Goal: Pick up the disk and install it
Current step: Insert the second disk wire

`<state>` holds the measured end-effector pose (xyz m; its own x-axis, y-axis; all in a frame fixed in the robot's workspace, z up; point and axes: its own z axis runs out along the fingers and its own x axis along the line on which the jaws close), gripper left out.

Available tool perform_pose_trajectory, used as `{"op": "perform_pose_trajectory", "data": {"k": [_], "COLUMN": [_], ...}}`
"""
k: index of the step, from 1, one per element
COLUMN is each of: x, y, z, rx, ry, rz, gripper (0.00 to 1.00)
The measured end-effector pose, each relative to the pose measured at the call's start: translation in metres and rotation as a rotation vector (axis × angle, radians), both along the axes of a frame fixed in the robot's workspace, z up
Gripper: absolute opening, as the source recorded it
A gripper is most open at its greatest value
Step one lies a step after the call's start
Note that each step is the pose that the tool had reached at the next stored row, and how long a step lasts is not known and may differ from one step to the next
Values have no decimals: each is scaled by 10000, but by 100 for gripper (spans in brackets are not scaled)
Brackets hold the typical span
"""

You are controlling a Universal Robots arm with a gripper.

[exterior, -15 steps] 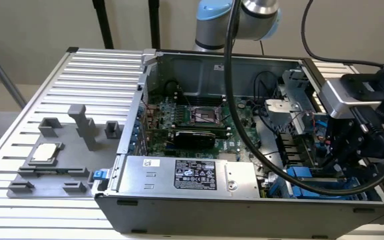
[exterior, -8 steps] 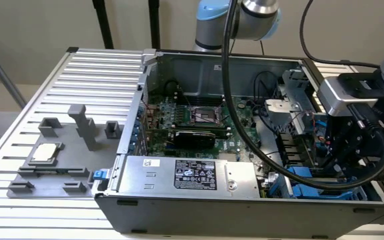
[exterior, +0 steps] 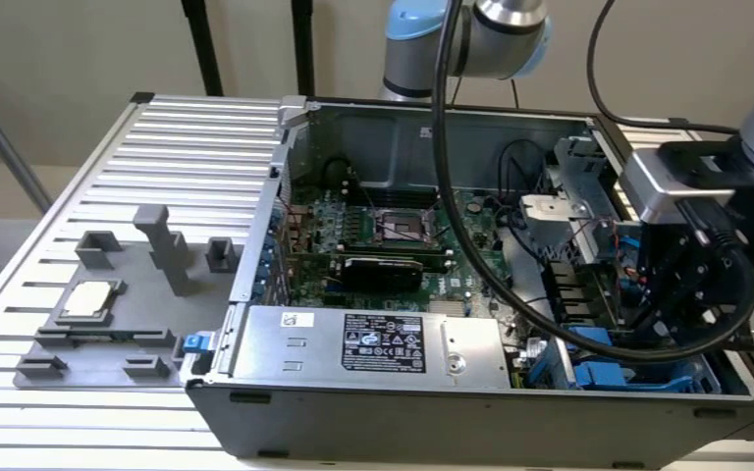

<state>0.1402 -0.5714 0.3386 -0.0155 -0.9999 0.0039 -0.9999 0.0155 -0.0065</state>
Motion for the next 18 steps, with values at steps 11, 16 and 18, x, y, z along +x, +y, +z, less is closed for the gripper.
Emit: {"op": "perform_pose_trajectory", "data": {"k": [11,16,18], "x": [17,26,35], "y": [43,51,52], "z": [-26,-48,-55], "rx": [-135,-190,-202], "ry": [0,2,2], "rz": [-99,-133,-145], "gripper": [0,0,0]}}
